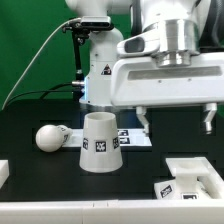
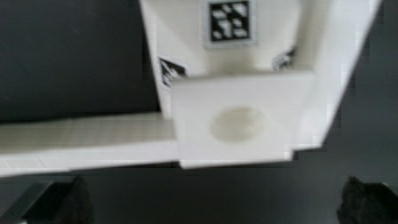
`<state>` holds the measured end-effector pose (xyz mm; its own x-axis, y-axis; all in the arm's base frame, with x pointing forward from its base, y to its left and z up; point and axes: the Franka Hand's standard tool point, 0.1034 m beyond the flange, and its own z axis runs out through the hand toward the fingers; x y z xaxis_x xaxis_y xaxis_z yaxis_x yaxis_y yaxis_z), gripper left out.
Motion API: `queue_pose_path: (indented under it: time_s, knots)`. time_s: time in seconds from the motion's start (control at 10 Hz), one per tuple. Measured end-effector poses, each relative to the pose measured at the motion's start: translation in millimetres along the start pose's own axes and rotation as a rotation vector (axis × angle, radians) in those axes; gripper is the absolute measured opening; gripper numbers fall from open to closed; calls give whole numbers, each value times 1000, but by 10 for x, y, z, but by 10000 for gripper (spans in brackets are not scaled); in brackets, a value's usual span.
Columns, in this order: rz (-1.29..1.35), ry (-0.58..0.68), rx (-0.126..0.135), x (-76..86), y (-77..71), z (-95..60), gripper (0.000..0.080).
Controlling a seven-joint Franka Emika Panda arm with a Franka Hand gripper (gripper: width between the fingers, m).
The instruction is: Assemble lamp
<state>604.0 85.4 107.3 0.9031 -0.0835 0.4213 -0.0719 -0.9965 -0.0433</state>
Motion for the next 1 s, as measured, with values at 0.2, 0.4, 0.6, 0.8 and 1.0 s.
queue_pose_path:
  time_s: [0.2,0.4,0.6,0.8,1.0]
  knots:
    - [-12,3,-4,-27,19,35,699]
    - [-21,-9,-19,-7,227,26,699]
    - [3,-55,-25,21,683,-240,699]
    - [74,-101,-23,14,1031,-460,699]
    - [75,-102,-21,22,990,-438,699]
